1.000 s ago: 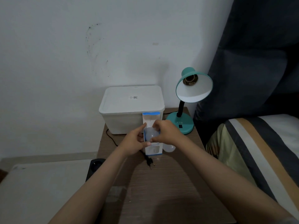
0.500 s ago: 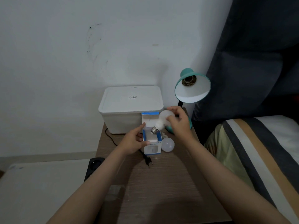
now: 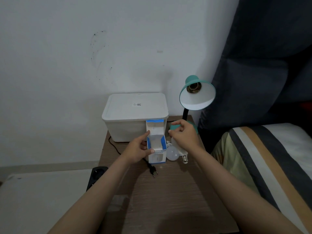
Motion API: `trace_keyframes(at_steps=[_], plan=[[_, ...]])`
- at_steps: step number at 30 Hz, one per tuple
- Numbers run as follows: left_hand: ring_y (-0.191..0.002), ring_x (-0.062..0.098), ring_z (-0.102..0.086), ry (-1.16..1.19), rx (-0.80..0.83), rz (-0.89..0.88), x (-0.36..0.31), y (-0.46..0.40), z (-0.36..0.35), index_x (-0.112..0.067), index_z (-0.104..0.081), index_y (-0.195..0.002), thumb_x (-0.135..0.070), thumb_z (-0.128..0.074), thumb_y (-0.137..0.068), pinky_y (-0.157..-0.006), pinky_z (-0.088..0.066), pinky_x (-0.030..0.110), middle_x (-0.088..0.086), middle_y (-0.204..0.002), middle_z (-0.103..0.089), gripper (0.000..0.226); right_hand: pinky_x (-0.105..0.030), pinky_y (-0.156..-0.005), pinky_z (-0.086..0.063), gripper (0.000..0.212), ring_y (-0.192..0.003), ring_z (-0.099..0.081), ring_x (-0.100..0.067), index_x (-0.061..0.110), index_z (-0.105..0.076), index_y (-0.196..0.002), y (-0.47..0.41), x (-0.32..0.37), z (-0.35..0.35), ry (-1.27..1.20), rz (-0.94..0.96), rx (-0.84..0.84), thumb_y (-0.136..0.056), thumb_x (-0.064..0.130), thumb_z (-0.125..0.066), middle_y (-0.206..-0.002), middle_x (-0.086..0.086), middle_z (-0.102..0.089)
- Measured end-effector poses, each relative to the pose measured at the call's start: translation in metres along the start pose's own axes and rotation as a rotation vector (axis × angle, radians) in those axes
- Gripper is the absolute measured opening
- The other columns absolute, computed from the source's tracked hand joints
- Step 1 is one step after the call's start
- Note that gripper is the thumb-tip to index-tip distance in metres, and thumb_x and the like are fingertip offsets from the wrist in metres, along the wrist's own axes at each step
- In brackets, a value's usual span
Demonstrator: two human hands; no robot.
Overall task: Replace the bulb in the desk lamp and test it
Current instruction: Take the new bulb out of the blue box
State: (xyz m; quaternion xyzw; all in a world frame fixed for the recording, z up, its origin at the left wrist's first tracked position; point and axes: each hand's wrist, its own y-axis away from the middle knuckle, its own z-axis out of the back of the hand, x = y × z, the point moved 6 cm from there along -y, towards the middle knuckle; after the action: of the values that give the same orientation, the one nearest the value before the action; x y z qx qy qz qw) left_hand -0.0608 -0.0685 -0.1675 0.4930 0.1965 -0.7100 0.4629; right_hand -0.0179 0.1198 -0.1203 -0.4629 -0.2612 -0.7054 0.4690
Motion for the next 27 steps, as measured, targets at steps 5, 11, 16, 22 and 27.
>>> trace_keyframes(at_steps=[5,11,16,22,27], plan=[[-0.087,-0.001,-0.056,-0.017,-0.098,-0.045,-0.001,0.005,0.003,-0.027,-0.028,-0.145,-0.014,-0.074,-0.079,-0.06,-0.046,0.006,-0.002,-0.106,-0.057,0.081,-0.027,-0.072,-0.053,0.038,-0.073,-0.063,-0.002,0.027,-0.06,-0.114,-0.003,0.009,-0.005,0.1,0.077,0.057,-0.079,0.02,-0.073,-0.072,0.008,-0.067],[-0.083,-0.009,-0.054,0.008,-0.267,-0.1,0.001,0.014,0.004,-0.016,-0.035,-0.141,-0.017,-0.078,-0.074,-0.064,-0.047,0.002,-0.003,-0.103,-0.058,0.08,-0.028,-0.069,-0.055,0.02,-0.074,-0.064,-0.007,0.024,-0.072,-0.096,-0.003,0.016,-0.016,0.272,0.16,0.133,-0.079,0.034,-0.073,-0.076,0.007,-0.068],[-0.085,-0.009,-0.056,-0.051,-0.319,-0.173,-0.001,0.019,0.005,-0.019,-0.047,-0.133,-0.019,-0.078,-0.075,-0.068,-0.045,0.0,-0.005,-0.102,-0.061,0.066,-0.03,-0.072,-0.057,0.011,-0.075,-0.064,-0.002,0.025,-0.075,-0.085,0.004,0.006,-0.019,0.319,0.162,0.155,-0.077,0.032,-0.075,-0.077,0.011,-0.071],[-0.094,0.004,-0.062,-0.046,-0.328,-0.19,0.001,0.018,0.003,-0.018,-0.054,-0.127,-0.016,-0.077,-0.075,-0.075,-0.05,0.009,0.001,-0.11,-0.066,0.057,-0.024,-0.074,-0.053,0.016,-0.079,-0.064,-0.004,0.02,-0.076,-0.091,0.018,-0.003,-0.025,0.395,0.173,0.18,-0.077,0.029,-0.076,-0.089,0.006,-0.074],[-0.093,0.004,-0.061,-0.042,-0.34,-0.176,0.004,0.015,0.003,-0.013,-0.059,-0.122,-0.013,-0.077,-0.075,-0.074,-0.048,0.003,0.005,-0.114,-0.066,0.05,-0.022,-0.07,-0.05,0.019,-0.081,-0.063,-0.006,0.02,-0.075,-0.094,0.022,-0.002,-0.028,0.467,0.2,0.166,-0.079,0.032,-0.074,-0.094,0.005,-0.072]])
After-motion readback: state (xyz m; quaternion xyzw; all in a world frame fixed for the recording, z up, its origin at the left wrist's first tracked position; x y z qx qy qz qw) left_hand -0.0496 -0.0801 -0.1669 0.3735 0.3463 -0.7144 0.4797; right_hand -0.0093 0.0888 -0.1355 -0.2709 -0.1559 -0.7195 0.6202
